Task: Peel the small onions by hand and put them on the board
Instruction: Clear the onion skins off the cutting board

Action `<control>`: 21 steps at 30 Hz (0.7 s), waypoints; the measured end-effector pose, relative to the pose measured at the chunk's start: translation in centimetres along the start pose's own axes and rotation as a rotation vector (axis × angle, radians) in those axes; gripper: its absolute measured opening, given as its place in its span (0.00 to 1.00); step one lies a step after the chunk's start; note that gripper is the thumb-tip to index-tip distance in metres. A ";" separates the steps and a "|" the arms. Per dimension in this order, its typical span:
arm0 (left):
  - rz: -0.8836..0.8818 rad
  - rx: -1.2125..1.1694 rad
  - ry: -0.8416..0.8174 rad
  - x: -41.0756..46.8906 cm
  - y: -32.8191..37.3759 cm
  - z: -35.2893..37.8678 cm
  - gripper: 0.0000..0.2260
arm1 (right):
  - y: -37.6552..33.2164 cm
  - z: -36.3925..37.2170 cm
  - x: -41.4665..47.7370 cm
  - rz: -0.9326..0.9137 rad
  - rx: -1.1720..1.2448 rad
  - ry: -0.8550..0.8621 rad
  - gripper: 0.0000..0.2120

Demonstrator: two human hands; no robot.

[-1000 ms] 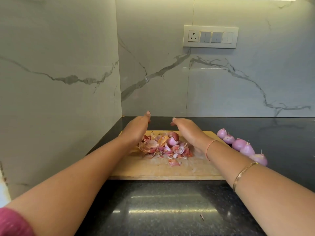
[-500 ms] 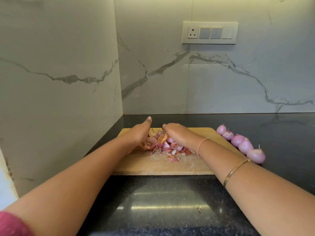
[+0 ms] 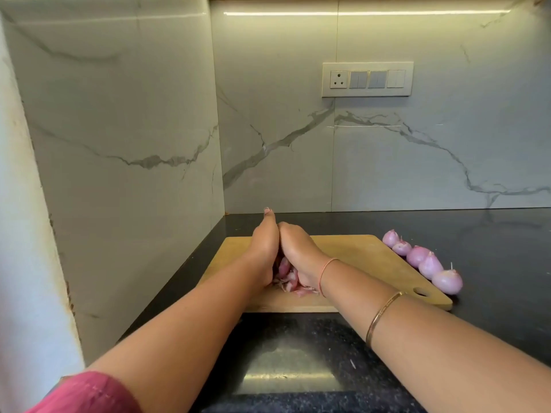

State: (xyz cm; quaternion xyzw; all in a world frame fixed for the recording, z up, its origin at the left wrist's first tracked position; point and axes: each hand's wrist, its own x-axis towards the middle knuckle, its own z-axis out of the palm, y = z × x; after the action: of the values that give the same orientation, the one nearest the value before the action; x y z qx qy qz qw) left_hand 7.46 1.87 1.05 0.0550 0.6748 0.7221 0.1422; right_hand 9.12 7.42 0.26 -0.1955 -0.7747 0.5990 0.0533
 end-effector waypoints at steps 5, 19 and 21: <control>-0.009 -0.306 0.045 0.5 -0.1 -0.5 0.23 | -1.7 0.2 0.5 -0.054 0.392 0.052 0.16; 0.102 -0.593 0.168 0.6 0.4 -0.7 0.15 | -2.8 1.7 -0.2 -0.143 0.825 0.089 0.14; 0.111 -0.601 0.187 0.2 0.5 -0.5 0.14 | -2.8 1.7 -0.3 -0.153 0.834 0.103 0.13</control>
State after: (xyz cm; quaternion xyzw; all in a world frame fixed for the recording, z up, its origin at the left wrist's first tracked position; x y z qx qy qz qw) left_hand 7.04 1.39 1.51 -0.0193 0.4375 0.8976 0.0501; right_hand 8.23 5.16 2.47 -0.1286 -0.4750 0.8447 0.2107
